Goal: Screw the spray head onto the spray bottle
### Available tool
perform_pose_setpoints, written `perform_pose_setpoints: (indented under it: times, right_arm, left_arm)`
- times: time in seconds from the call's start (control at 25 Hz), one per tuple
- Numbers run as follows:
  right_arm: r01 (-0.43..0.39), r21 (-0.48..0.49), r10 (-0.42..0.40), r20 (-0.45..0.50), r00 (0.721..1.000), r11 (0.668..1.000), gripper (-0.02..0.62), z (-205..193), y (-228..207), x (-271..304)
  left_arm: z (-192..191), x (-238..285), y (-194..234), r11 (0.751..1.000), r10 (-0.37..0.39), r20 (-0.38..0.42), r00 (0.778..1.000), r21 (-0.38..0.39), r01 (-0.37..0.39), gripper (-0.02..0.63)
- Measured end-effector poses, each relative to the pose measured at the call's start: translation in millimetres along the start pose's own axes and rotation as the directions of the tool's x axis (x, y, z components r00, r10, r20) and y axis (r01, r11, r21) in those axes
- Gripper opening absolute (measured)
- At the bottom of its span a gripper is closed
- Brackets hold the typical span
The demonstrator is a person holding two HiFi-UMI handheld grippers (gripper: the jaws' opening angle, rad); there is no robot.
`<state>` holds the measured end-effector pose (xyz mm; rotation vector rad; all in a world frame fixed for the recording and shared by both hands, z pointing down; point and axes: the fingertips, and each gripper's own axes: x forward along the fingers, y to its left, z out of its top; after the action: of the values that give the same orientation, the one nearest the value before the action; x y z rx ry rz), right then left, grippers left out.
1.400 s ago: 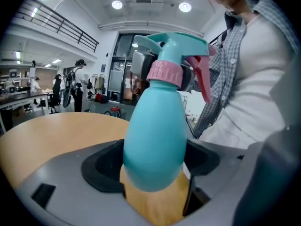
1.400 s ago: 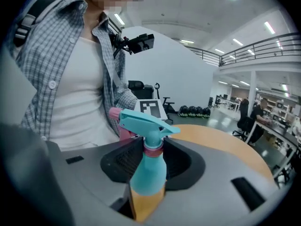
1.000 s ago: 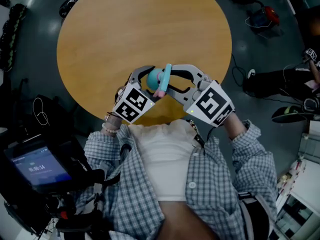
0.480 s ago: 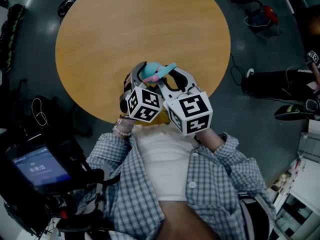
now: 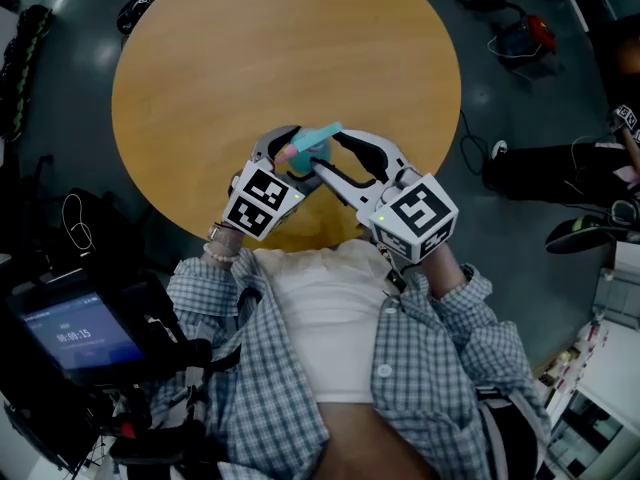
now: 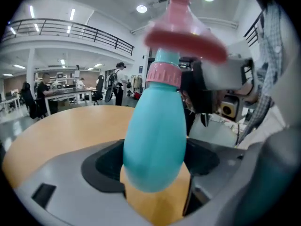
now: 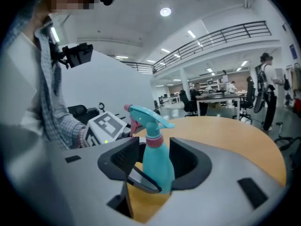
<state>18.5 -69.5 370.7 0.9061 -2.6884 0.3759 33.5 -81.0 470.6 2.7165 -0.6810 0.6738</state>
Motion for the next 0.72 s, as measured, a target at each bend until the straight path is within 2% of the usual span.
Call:
perform_pose_setpoints:
  times: [0.08,0.12,0.2,0.32,0.44,0.52,0.6,0.72]
  right_arm:
    - [-0.096,-0.047,0.097,0.015,0.995,0.994,0.176,1.4,5.9,-8.2]
    - [-0.139,-0.079,0.142,0.029,0.989,0.987,0.176,4.2,8.2,-12.7]
    - [-0.228,-0.127,0.235,0.043,0.971,0.965,0.176,10.2,14.9,-20.6]
    - [-0.372,-0.176,0.376,-0.011,0.927,0.912,0.176,12.6,33.0,-26.6]
    - [-0.455,-0.203,0.461,-0.017,0.887,0.867,0.176,22.9,46.3,-27.0]
    - [-0.502,-0.195,0.510,-0.011,0.860,0.842,0.176,29.5,51.5,-26.9]
    - [-0.540,-0.206,0.547,-0.027,0.837,0.816,0.176,30.9,54.9,-24.5]
    - [-0.564,-0.236,0.570,-0.050,0.820,0.791,0.176,30.6,58.2,-18.4]
  left_arm:
    - [5.9,-5.4,-11.4,0.994,-0.108,0.034,0.994,-0.006,0.109,0.393]
    - [9.4,-8.9,-19.4,0.984,-0.176,0.054,0.983,-0.003,0.177,0.393]
    - [16.8,-17.2,-36.6,0.951,-0.309,0.097,0.946,0.010,0.310,0.393]
    - [22.7,-29.1,-56.8,0.891,-0.452,0.122,0.884,0.022,0.453,0.393]
    - [24.2,-36.0,-71.1,0.837,-0.544,0.124,0.830,0.017,0.547,0.393]
    - [26.0,-38.8,-78.6,0.810,-0.584,0.127,0.802,0.019,0.587,0.393]
    - [25.4,-41.5,-83.5,0.792,-0.609,0.120,0.784,0.024,0.611,0.393]
    - [19.5,-45.5,-89.1,0.771,-0.636,0.095,0.766,0.026,0.636,0.393]
